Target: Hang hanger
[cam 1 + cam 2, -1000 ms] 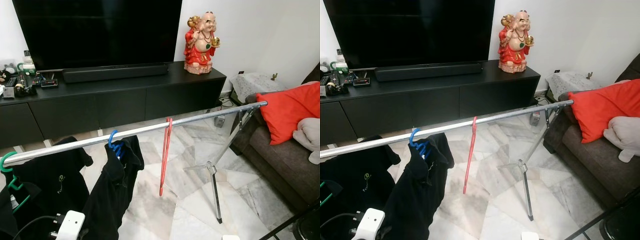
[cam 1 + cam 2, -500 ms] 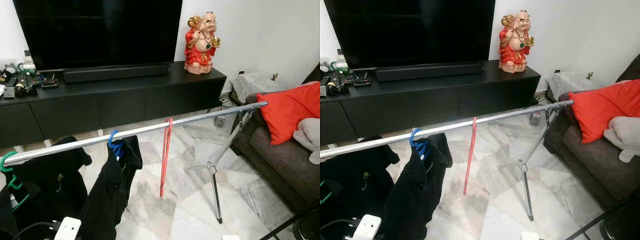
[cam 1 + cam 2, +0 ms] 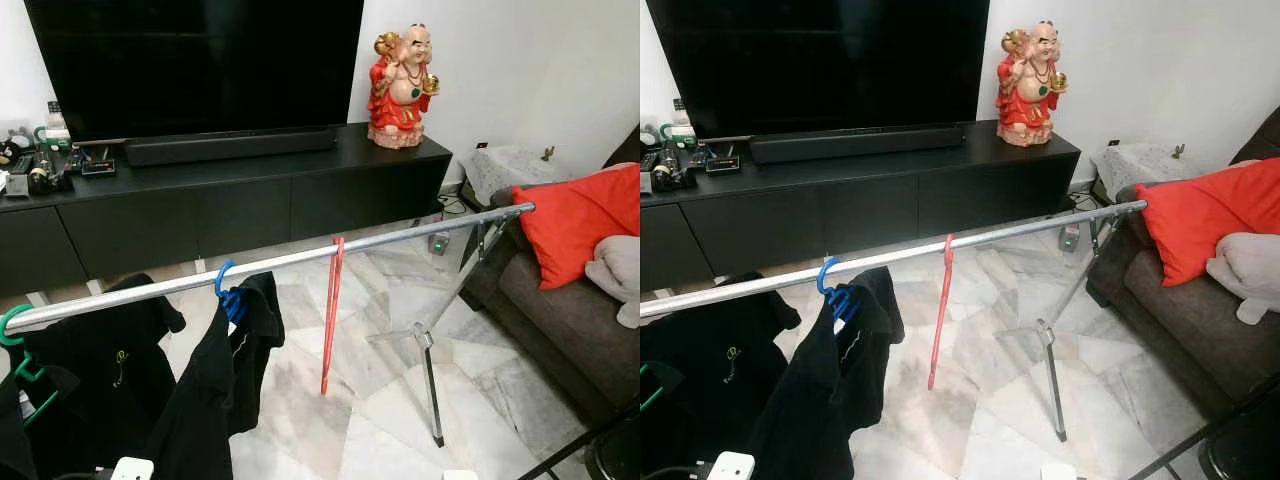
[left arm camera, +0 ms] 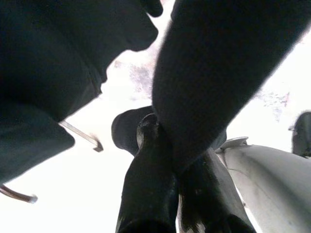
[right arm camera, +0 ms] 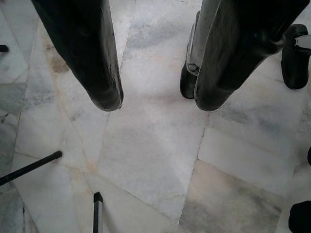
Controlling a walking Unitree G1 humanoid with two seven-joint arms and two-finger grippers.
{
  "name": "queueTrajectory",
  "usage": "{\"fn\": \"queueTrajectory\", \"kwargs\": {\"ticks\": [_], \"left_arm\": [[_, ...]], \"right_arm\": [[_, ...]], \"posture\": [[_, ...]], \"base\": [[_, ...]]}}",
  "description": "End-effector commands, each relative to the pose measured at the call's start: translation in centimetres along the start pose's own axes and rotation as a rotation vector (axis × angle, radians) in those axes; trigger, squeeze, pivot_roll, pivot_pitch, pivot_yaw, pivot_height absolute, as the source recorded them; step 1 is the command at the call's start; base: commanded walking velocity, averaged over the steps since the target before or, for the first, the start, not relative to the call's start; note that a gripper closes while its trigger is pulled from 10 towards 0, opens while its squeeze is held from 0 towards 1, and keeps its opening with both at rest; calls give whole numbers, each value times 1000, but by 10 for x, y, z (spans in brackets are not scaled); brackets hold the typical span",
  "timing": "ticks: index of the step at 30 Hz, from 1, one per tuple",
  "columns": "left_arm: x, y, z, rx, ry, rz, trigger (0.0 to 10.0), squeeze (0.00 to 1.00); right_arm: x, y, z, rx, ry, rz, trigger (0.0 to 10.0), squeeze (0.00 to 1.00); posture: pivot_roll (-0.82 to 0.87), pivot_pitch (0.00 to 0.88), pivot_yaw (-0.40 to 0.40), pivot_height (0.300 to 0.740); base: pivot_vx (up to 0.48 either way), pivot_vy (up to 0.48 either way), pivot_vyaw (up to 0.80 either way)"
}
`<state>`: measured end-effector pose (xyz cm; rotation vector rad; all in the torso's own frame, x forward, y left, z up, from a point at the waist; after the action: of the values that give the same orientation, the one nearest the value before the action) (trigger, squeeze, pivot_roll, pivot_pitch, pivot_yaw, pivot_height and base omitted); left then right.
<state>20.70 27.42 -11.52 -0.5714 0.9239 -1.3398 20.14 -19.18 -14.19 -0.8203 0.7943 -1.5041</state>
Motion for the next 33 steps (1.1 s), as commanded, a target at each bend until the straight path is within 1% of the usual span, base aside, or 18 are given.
{"fn": "queueTrajectory", "kwargs": {"ticks": [1,8,11,14,17,18,19,23,28,33], "left_arm": [[1,-1,-16,-63,-30,-3,0,0],[3,-3,-34,-174,-114,-11,0,0],[3,-2,-33,-171,-112,-11,0,0],[1,-1,-22,-133,-119,-9,0,0],[0,0,-20,-139,-117,-7,0,0],[-1,-1,-23,-161,-117,-6,0,0],[-1,-1,-23,-161,-117,-6,0,0],[-2,-3,-36,-224,-108,7,0,0],[-2,-4,-42,-236,-109,7,0,0],[-2,-7,-52,-272,-118,10,0,0]], "right_arm": [[3,0,2,1,-3,-6,10000,0],[2,0,2,-6,-11,0,10000,0],[2,0,2,-7,-10,0,10000,0],[2,0,2,-7,-11,-1,10000,0],[2,0,1,-9,-13,1,10000,0],[2,0,1,-11,-17,3,10000,0],[2,0,1,-11,-17,3,10000,0],[1,0,1,-12,-16,2,10000,0],[1,0,1,-14,-15,1,10000,0],[1,0,0,-20,-22,5,10000,0]], "posture": [[168,0,-97,740],[167,0,-95,740],[167,0,-95,740],[168,0,-94,740],[169,0,-94,740],[168,0,-93,740],[168,0,-93,740],[167,0,-92,740],[168,0,-92,740],[169,0,-91,740]], "base": [[0,0,0],[0,0,0],[0,0,0],[0,0,0],[0,0,0],[0,0,0],[0,0,0],[0,0,0],[0,0,0],[0,0,0]]}}
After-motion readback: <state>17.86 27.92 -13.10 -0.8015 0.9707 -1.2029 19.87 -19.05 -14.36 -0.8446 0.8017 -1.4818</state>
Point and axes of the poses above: a point about 5 cm out from each wrist's last joint towards the gripper, its own y axis pointing out of the wrist towards the gripper, its own z axis along the axis of the wrist's last joint, x = y × z, the point moved 6 cm from there along y, pointing out of the wrist towards the gripper, and after that the axes turned 3 degrees about y, right-handed, at the moved point
